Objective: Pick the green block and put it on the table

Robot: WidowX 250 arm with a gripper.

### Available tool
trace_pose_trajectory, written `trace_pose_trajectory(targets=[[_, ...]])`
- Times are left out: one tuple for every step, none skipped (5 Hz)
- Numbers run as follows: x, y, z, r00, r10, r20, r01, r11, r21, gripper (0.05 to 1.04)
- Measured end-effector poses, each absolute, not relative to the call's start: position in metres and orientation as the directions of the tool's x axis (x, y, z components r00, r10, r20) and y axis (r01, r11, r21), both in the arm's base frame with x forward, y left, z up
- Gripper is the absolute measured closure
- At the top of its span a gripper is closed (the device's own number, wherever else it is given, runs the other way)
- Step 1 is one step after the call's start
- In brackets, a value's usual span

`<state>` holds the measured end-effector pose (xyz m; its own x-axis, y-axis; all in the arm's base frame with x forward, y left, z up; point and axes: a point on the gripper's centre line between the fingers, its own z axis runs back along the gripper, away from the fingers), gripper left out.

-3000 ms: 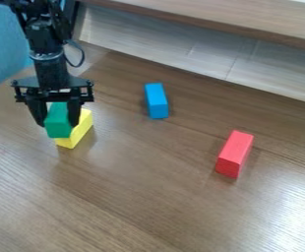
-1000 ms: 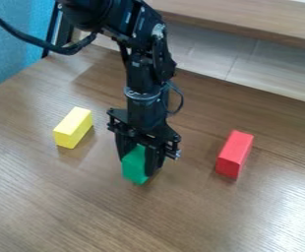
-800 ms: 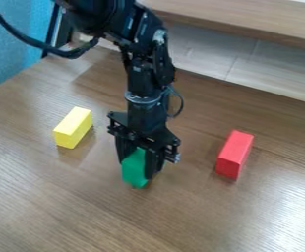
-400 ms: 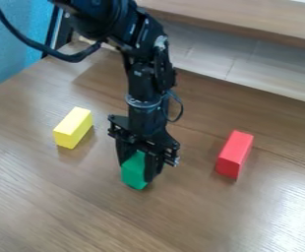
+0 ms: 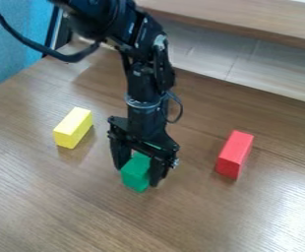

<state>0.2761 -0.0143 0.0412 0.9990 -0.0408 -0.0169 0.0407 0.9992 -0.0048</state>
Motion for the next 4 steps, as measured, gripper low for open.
trace_pose_trajectory(targets=[[0.283,-0.017,0.067,0.998,-0.033,0.048,0.034,0.999,-0.028,0.083],[0.295,-0.001,0.098,0.992,0.038,0.120,-0.032,0.998,-0.056,0.083],[0.313,0.019,0.123,0.979,0.104,0.177,-0.096,0.994,-0.057,0.084],[0.328,0.037,0.130,0.971,0.138,0.194,-0.132,0.990,-0.047,0.083]])
